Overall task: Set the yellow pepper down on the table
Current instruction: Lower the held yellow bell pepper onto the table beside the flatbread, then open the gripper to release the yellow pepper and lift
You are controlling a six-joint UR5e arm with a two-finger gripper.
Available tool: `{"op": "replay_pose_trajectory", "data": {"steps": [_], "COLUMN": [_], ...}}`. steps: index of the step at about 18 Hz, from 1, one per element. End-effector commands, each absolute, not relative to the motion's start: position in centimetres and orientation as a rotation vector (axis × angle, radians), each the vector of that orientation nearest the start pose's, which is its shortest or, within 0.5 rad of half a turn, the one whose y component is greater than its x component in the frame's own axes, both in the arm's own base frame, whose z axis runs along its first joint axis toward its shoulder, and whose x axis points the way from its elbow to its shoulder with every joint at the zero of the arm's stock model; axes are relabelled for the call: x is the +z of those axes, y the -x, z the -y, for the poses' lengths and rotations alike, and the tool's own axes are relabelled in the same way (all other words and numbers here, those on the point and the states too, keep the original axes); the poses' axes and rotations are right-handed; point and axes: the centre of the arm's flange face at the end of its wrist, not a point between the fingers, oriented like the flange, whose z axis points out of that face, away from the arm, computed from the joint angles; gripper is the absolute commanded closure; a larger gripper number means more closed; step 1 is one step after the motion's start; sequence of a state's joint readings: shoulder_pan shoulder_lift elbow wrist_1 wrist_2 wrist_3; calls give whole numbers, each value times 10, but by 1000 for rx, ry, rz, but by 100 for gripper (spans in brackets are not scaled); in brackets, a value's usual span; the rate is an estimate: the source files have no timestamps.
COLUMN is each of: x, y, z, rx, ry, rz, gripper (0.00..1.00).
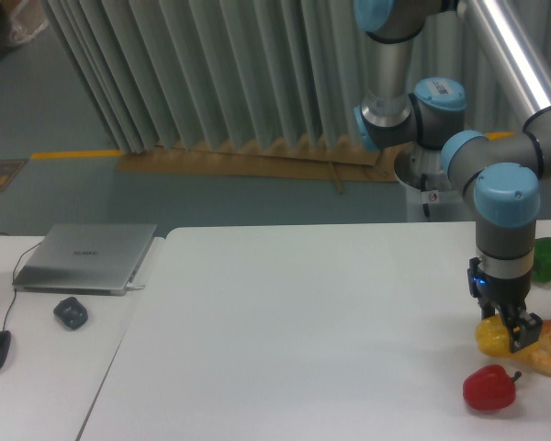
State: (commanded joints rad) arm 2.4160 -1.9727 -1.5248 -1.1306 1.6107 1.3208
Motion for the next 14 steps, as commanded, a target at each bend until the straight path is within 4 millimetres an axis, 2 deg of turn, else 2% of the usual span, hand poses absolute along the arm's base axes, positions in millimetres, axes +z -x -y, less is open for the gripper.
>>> {"op": "replay_pose_trajectory", "data": {"steps": [3,5,12,14], "x": [327,330,336,341], "y": [391,393,393,372], "z": [-525,-525,-528,-538], "rx": [154,177,242,235], "ry": [3043,3049,3053,3058], "rz": [-734,-744,-712,-666], "gripper": [41,0,0,0]}}
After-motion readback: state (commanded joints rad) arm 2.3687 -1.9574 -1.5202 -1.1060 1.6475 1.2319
